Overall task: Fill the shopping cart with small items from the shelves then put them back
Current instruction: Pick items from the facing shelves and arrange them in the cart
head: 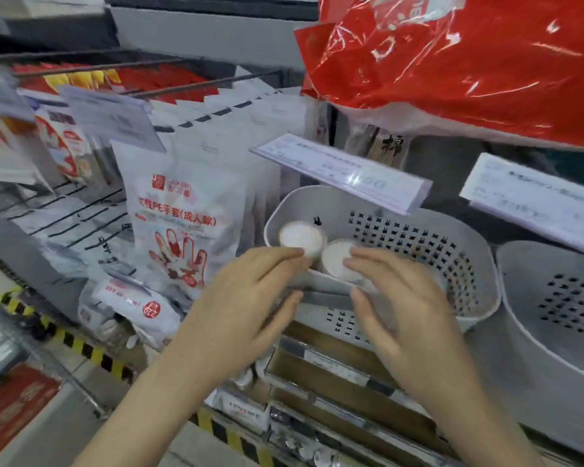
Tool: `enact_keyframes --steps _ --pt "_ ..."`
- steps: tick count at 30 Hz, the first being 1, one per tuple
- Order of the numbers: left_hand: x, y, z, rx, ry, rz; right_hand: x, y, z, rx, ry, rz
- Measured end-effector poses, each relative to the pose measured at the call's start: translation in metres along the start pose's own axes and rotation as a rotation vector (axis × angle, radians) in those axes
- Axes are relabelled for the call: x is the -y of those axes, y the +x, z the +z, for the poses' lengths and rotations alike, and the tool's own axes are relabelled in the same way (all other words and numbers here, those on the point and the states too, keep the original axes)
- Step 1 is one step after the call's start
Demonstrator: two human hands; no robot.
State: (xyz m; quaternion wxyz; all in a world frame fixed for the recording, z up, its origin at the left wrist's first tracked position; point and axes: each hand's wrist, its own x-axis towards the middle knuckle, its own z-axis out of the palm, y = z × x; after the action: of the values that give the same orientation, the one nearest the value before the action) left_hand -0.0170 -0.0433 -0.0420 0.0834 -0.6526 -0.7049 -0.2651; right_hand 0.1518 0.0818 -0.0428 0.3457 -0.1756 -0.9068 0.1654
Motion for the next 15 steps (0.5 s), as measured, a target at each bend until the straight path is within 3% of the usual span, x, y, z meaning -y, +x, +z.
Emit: enact_keyframes --steps 4,8,11,15 --pt "0.031 -0.084 -0.009 0.065 0.138 -0.281 0.036 0.009 0.048 0.103 0.117 -0.149" --pt "0.069 -0.183 -0.024 0.119 0.184 -0.673 0.091 0.019 0.114 0.28 0.233 -0.242" --pt "0.086 -0.252 -0.056 0.029 0.088 -1.036 0.146 0.021 0.17 0.466 0.327 -0.288" --pt "0.098 -0.333 -0.099 -0.054 0.119 -1.309 0.22 0.014 0.244 0.735 0.393 -0.37"
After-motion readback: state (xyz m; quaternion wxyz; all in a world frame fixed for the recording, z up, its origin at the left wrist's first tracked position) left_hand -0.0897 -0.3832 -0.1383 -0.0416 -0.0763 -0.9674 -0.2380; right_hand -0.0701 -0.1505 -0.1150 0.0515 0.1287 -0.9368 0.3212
